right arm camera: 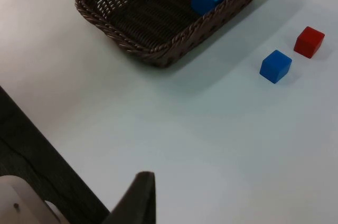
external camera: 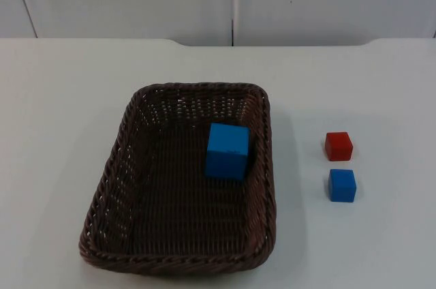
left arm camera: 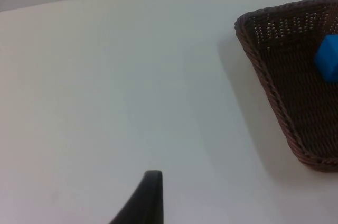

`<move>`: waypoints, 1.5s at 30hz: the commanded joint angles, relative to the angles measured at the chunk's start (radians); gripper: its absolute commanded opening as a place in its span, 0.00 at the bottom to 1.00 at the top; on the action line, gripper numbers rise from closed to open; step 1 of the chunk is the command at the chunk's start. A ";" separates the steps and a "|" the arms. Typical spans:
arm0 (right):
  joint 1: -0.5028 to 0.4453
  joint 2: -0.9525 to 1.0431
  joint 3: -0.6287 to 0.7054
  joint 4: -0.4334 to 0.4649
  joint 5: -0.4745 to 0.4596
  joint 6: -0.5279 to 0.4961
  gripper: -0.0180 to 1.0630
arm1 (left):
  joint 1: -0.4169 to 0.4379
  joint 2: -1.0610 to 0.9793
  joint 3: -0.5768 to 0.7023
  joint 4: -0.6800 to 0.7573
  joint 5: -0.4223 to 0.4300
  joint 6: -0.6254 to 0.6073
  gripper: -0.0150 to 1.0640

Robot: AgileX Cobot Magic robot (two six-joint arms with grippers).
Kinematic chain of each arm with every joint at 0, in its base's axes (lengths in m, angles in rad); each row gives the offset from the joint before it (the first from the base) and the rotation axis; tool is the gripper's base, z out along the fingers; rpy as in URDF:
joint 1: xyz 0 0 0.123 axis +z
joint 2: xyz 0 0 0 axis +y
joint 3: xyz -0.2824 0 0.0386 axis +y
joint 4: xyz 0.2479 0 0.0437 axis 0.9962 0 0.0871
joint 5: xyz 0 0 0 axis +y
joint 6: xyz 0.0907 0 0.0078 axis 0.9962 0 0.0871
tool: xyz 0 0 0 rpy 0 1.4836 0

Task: Pick up the basket with the left hand and place the largest block into the basket with the right hand.

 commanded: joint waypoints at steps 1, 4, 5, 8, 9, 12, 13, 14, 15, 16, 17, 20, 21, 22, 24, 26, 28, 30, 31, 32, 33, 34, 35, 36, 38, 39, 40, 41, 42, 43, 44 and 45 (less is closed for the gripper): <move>-0.004 -0.005 0.002 -0.003 -0.006 -0.009 0.99 | 0.000 -0.005 0.004 -0.010 -0.011 0.003 0.99; -0.004 -0.005 0.002 0.001 -0.006 -0.009 0.99 | 0.000 -0.005 0.004 -0.010 -0.011 0.003 0.99; -0.004 -0.005 0.002 0.001 -0.006 -0.009 0.99 | 0.000 -0.005 0.004 -0.010 -0.011 0.003 0.99; -0.004 -0.005 0.002 0.001 -0.006 -0.009 0.99 | 0.000 -0.005 0.004 -0.010 -0.011 0.003 0.99; -0.004 -0.005 0.002 0.001 -0.006 -0.009 0.99 | 0.000 -0.005 0.004 -0.010 -0.011 0.003 0.99; -0.004 -0.005 0.002 0.001 -0.006 -0.009 0.99 | 0.002 -0.005 0.004 -0.017 -0.011 0.002 0.99; -0.004 -0.005 0.002 0.001 -0.006 -0.009 0.99 | 0.013 -0.005 0.004 -0.017 -0.011 0.002 0.99; -0.004 -0.005 0.002 0.001 -0.006 -0.009 0.99 | 0.029 -0.005 0.004 -0.017 -0.011 0.002 0.99; -0.004 -0.005 0.002 0.001 -0.006 -0.009 0.99 | 0.029 -0.005 0.004 -0.017 -0.011 0.002 0.99; -0.004 -0.005 0.002 0.001 -0.006 -0.009 0.99 | 0.048 -0.005 0.004 -0.017 -0.011 0.002 0.99; -0.004 -0.005 0.002 0.001 -0.006 -0.009 0.99 | 0.063 -0.005 0.004 -0.017 -0.011 0.002 0.99; -0.004 -0.005 0.002 0.001 -0.006 -0.009 0.99 | 0.099 -0.005 0.004 -0.010 -0.011 0.002 0.99; -0.004 -0.005 0.002 0.001 -0.006 -0.009 0.99 | 0.129 -0.005 0.004 -0.010 -0.011 0.002 0.99; -0.004 -0.005 0.002 0.001 -0.006 -0.009 0.99 | 0.148 -0.005 0.004 -0.010 -0.011 0.002 0.99; -0.004 -0.005 0.002 0.001 -0.006 -0.009 0.99 | 0.166 -0.005 0.004 -0.010 -0.011 0.002 0.99; -0.004 -0.005 0.002 0.001 -0.006 -0.009 0.99 | 0.197 -0.005 0.004 -0.010 -0.011 0.002 0.99; -0.004 -0.005 0.002 0.001 -0.006 -0.009 0.99 | 0.227 -0.005 0.004 -0.010 -0.011 0.002 0.99; -0.004 -0.005 0.002 0.001 -0.006 -0.009 0.99 | 0.240 -0.005 0.004 -0.010 -0.011 0.002 0.99; -0.004 -0.005 0.002 0.001 -0.006 -0.009 0.99 | 0.248 -0.005 0.004 -0.010 -0.011 0.002 0.99; -0.004 -0.005 0.002 0.001 -0.006 -0.009 0.99 | 0.255 -0.005 0.004 -0.010 -0.011 0.002 0.99; -0.004 -0.005 0.002 0.001 -0.006 -0.009 0.99 | 0.255 -0.005 0.004 -0.010 -0.011 0.002 0.99; -0.004 -0.005 0.002 0.001 -0.006 -0.009 0.99 | 0.255 -0.005 0.004 -0.010 -0.011 0.002 0.99; -0.004 -0.005 0.002 0.001 -0.006 -0.009 0.99 | 0.255 -0.005 0.004 -0.010 -0.011 0.002 0.99; -0.004 -0.005 0.002 0.001 -0.006 -0.009 0.99 | 0.255 -0.005 0.004 -0.010 -0.011 0.002 0.99; -0.004 -0.005 0.002 0.001 -0.006 -0.009 0.99 | 0.255 -0.005 0.004 -0.010 -0.011 0.002 0.99; -0.004 -0.005 0.002 0.001 -0.006 -0.009 0.99 | 0.255 -0.005 0.004 -0.010 -0.011 0.002 0.99; -0.004 -0.005 0.002 0.001 -0.006 -0.009 0.99 | 0.255 -0.005 0.004 -0.010 -0.011 0.002 0.99; -0.004 -0.005 0.002 0.001 -0.006 -0.009 0.99 | 0.255 -0.005 0.004 -0.010 -0.011 0.002 0.99; -0.004 -0.005 0.002 0.001 -0.006 -0.009 0.99 | 0.255 -0.005 0.004 -0.010 -0.011 0.002 0.99; -0.004 -0.005 0.002 0.001 -0.006 -0.009 0.99 | 0.255 -0.005 0.004 -0.010 -0.011 0.002 0.99; -0.004 -0.005 0.002 0.001 -0.006 -0.009 0.99 | 0.255 -0.005 0.004 -0.010 -0.011 0.002 0.99; -0.006 -0.005 0.002 0.001 -0.006 -0.009 0.99 | 0.255 -0.005 0.004 -0.010 -0.011 0.002 0.99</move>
